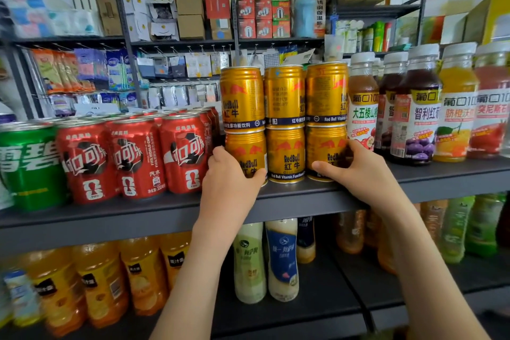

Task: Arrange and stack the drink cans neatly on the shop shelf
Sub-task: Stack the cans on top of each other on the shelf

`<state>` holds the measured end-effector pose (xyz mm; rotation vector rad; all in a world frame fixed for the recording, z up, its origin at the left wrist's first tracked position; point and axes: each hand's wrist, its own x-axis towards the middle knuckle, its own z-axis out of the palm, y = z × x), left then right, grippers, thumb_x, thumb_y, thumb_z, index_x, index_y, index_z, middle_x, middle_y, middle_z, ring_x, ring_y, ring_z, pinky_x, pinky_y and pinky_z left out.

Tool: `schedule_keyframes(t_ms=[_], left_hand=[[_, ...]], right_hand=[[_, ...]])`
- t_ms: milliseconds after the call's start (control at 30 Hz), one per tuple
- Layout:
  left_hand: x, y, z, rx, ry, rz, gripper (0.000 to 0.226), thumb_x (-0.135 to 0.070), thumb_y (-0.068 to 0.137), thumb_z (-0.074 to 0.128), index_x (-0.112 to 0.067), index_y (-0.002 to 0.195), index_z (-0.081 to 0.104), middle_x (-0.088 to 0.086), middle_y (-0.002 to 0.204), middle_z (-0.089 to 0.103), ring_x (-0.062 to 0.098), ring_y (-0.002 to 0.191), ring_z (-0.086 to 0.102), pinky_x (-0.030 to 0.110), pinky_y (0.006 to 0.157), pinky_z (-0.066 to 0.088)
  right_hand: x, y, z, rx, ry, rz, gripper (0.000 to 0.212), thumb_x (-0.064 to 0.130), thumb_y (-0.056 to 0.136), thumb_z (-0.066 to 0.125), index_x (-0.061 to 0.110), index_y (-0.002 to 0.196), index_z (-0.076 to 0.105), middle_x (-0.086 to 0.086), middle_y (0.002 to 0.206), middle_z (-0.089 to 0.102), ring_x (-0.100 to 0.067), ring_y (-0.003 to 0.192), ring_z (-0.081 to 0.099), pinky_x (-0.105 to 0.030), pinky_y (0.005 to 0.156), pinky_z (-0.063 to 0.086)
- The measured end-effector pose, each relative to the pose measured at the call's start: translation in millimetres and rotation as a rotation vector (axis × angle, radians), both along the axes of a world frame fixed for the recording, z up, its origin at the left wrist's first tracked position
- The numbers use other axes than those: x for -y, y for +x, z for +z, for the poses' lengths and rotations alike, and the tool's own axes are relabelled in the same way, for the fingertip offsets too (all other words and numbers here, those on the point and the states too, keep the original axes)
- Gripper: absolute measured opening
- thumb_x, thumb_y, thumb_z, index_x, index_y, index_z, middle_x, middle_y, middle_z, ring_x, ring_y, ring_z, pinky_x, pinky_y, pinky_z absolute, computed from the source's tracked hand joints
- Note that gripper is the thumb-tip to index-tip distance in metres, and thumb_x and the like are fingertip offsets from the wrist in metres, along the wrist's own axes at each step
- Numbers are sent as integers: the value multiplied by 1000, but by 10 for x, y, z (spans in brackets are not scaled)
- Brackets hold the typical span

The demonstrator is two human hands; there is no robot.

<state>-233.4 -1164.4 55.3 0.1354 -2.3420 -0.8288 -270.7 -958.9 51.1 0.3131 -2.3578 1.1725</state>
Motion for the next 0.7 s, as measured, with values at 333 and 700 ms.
schedule_keyframes(t_ms=[333,700], left_hand=[[-86,58,2,-28,-18,96,69,-48,77,71,-8,123,39,9,121,49,27,110,52,30,80,39],[-175,131,-21,-34,-84,214,72,-55,78,66,-4,122,40,12,122,45,27,111,47,31,88,41]], right_hand=[[-53,37,19,10,-34,53,63,42,77,73,16,129,48,8,105,55,-8,95,51,-22,79,40],[-41,88,9,-25,5,47,59,41,80,71,14,127,48,7,101,52,-9,92,47,-24,78,37]])
